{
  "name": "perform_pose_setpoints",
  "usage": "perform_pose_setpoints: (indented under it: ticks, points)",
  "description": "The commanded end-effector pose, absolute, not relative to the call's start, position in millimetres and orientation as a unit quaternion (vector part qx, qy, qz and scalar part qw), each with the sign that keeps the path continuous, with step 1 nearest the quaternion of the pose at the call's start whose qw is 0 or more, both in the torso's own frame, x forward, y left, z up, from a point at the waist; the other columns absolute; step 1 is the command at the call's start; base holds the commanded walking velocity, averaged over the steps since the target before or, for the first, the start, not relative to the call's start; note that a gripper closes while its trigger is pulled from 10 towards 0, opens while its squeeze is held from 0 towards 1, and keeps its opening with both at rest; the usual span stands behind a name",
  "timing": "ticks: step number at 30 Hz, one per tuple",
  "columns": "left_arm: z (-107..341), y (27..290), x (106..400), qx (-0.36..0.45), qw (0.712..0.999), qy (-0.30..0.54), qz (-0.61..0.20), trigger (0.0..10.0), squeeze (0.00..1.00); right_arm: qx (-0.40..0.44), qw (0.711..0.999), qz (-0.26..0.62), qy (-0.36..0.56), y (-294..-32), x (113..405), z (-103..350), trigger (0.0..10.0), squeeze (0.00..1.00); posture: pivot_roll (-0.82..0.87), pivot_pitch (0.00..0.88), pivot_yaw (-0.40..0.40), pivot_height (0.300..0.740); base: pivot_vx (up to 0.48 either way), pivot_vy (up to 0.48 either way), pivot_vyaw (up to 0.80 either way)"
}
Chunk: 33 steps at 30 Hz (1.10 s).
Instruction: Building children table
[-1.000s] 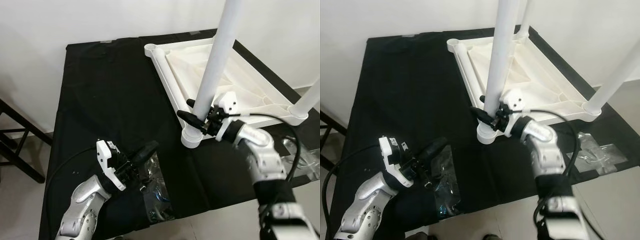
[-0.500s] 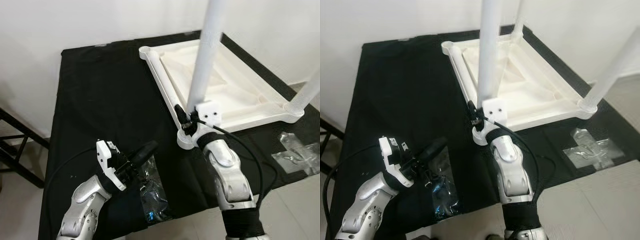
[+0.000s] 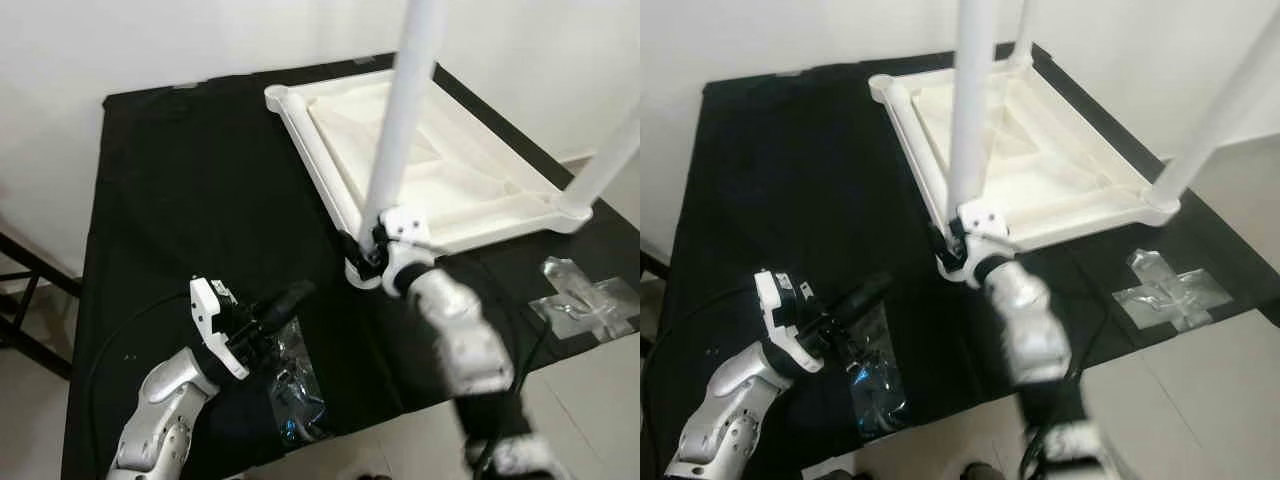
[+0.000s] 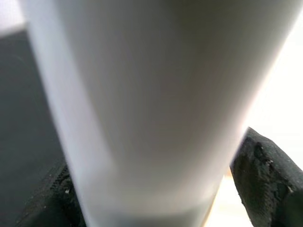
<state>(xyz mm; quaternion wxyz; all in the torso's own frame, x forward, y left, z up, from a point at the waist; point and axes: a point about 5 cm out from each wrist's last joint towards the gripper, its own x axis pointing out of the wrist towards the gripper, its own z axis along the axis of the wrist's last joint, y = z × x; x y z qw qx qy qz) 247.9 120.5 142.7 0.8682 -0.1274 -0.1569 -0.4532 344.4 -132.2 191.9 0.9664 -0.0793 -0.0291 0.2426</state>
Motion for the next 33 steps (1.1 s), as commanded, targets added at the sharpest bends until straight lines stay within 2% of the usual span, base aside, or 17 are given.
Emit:
perform_pose_setpoints:
  ticks: [1, 3, 6, 13, 15, 20, 27, 31, 33]
  points:
    - [139.0, 119.5, 246.1, -0.126, 0.868, -0.149, -0.457, 10.0, 0.0, -0.057, 0.954, 0.292, -0.048, -131.6, 344.7, 199.7, 10.0, 0.0, 0.02, 0.151, -0.008, 0.74, 0.0, 0.0, 0.0]
    - [138.6, 119.1, 246.0, -0.127, 0.867, -0.149, -0.457, 10.0, 0.0, -0.051, 0.934, 0.351, -0.052, -138.8, 349.8, 212.2, 10.0, 0.0, 0.02, 0.149, -0.011, 0.74, 0.0, 0.0, 0.0]
    - [138.2, 118.9, 245.9, -0.129, 0.867, -0.149, -0.458, 10.0, 0.0, -0.049, 0.918, 0.391, -0.045, -150.6, 359.3, 221.9, 10.0, 0.0, 0.02, 0.148, -0.013, 0.74, 0.0, 0.0, 0.0]
    - [137.9, 120.0, 244.5, -0.126, 0.868, -0.148, -0.457, 10.0, 0.0, -0.069, 0.862, 0.502, -0.009, -156.3, 365.1, 218.1, 10.0, 0.0, 0.05, 0.147, -0.014, 0.74, 0.0, 0.0, 0.0]
    - [137.9, 120.5, 244.1, -0.125, 0.868, -0.148, -0.457, 10.0, 0.0, -0.066, 0.857, 0.511, -0.003, -157.4, 366.8, 218.0, 0.0, 0.0, 0.06, 0.15, -0.012, 0.74, 0.0, 0.0, 0.0]
    - [137.9, 121.9, 243.4, -0.124, 0.868, -0.146, -0.457, 10.0, 0.0, -0.056, 0.847, 0.528, 0.004, -160.0, 369.1, 216.5, 0.0, 0.0, 0.06, 0.153, -0.008, 0.74, 0.0, 0.0, 0.0]
    - [138.7, 123.1, 242.8, -0.124, 0.868, -0.145, -0.459, 10.0, 0.0, -0.056, 0.857, 0.512, 0.014, -167.3, 372.7, 207.1, 0.0, 0.0, 0.06, 0.159, -0.002, 0.74, 0.0, 0.0, 0.0]
    - [139.4, 123.8, 242.9, -0.124, 0.868, -0.146, -0.457, 10.0, 0.0, -0.07, 0.881, 0.467, 0.025, -178.5, 369.8, 191.3, 0.0, 0.0, 0.06, 0.163, -0.001, 0.74, 0.0, 0.0, 0.0]
    - [139.5, 124.6, 243.0, -0.126, 0.869, -0.147, -0.456, 10.0, 0.0, -0.08, 0.903, 0.42, 0.037, -186.8, 367.4, 181.6, 0.0, 0.0, 0.05, 0.165, -0.001, 0.74, 0.0, 0.0, 0.0]
